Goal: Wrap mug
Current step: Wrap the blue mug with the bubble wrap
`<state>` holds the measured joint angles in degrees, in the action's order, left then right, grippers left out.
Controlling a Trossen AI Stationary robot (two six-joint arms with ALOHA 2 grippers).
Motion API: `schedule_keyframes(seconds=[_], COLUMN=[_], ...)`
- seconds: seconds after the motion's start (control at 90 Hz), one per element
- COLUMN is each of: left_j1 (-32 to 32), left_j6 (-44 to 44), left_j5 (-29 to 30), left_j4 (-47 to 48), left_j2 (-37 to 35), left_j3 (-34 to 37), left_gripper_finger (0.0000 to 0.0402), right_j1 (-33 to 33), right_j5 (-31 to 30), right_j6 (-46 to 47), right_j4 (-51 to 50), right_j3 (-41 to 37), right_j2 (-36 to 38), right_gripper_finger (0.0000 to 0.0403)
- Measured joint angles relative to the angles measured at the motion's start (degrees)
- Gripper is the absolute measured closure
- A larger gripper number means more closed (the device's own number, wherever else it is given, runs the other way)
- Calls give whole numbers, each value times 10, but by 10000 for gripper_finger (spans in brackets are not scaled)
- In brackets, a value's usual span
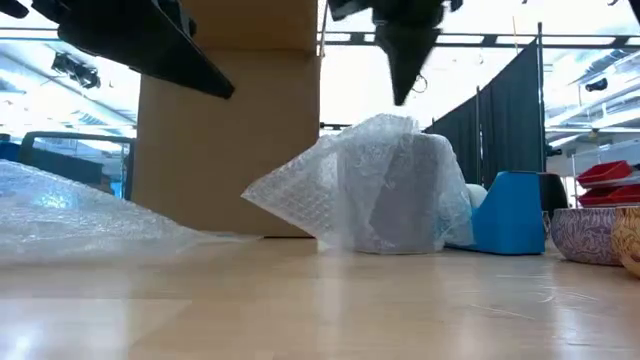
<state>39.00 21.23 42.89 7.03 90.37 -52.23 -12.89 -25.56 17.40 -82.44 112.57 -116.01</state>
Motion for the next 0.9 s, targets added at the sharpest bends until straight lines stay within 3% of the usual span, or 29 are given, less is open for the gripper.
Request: schedule_keyframes(seconds=[0.122,0.489,0.633,0.9], left_j1=[0,2,3,3], left_j6=[0,4,15,29], left_j5=[0,-2,-4,-4], left_j4=[1,1,1,1], left_j2=[0,0,0,0], left_j3=[0,0,0,0], left_gripper_finger=[266,266,266,266], right_j1=[21,29,14,19], right_j5=[-12,191,196,200], right_j6=[-9,-38,-37,-36], right_j4=[32,129,148,316], right_j3=[-10,-96,-114,-229], right_j2=[0,0,0,4], right_gripper_finger=[403,403,403,403])
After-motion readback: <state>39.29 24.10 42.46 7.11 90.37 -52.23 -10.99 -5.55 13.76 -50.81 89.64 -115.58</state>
